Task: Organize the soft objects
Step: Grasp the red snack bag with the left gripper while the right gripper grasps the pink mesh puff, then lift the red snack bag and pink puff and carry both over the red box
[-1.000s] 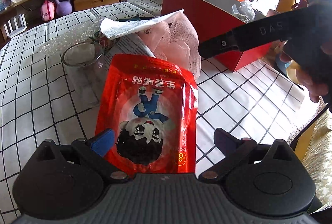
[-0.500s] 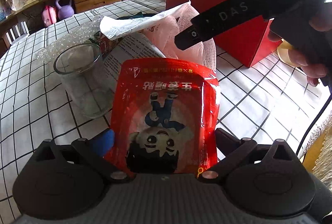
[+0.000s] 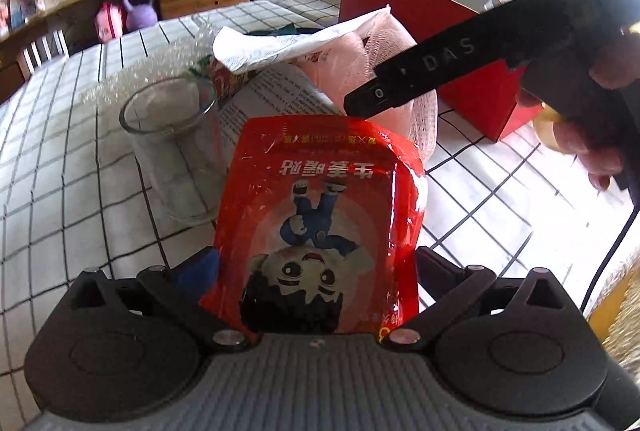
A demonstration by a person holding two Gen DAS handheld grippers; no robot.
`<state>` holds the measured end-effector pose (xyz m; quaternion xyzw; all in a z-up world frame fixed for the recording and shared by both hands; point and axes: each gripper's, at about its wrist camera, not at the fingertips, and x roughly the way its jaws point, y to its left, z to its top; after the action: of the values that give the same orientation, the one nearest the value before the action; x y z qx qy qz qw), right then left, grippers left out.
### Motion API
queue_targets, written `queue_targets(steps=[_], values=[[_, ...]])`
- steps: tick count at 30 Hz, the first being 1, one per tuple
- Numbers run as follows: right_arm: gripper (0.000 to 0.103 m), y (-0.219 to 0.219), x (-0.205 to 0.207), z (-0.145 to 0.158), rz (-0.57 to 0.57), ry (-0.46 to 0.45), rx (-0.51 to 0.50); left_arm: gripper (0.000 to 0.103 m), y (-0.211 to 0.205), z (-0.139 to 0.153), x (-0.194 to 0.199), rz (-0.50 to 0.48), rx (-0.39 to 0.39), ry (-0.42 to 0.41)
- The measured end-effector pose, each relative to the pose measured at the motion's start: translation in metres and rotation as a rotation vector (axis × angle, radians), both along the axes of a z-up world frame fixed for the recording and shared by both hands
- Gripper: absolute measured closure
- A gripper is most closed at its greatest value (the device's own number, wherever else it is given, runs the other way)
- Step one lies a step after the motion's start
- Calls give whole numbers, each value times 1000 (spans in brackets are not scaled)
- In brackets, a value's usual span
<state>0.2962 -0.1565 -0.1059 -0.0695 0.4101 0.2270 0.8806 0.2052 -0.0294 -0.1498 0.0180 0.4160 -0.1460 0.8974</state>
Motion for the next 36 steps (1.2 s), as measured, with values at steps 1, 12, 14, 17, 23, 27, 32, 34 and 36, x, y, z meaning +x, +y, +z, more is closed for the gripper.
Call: queue_targets(steps=[1,12,14,17,23,27,32,34,36], values=[[20,0,1,0,1,2,1,0,3,-1,2,9,-19,7],[66,-2,2,-5,-10,36,33,14,12,1,-3,73,-60,4],[74,-2,-1,-3,-8,31,31,19,14,2,-4,87,-58,3],[90,-2,-8,2,-6,13,24,22,15,4,-7,97,-60,-1],[98,-13,-25,13,-13,-4,52,24,14,9,-12,123,-70,3],[98,-24,-41,23,-18,-36,69,24,11,16,-19,129,-76,-10],[99,-39,-60,37,-27,-57,95,24,5,30,-29,123,-87,-32],[99,-44,-68,43,-27,-74,99,24,2,35,-34,123,-85,-40],[99,-50,-76,50,-29,-89,107,24,-1,43,-37,122,-89,-51]])
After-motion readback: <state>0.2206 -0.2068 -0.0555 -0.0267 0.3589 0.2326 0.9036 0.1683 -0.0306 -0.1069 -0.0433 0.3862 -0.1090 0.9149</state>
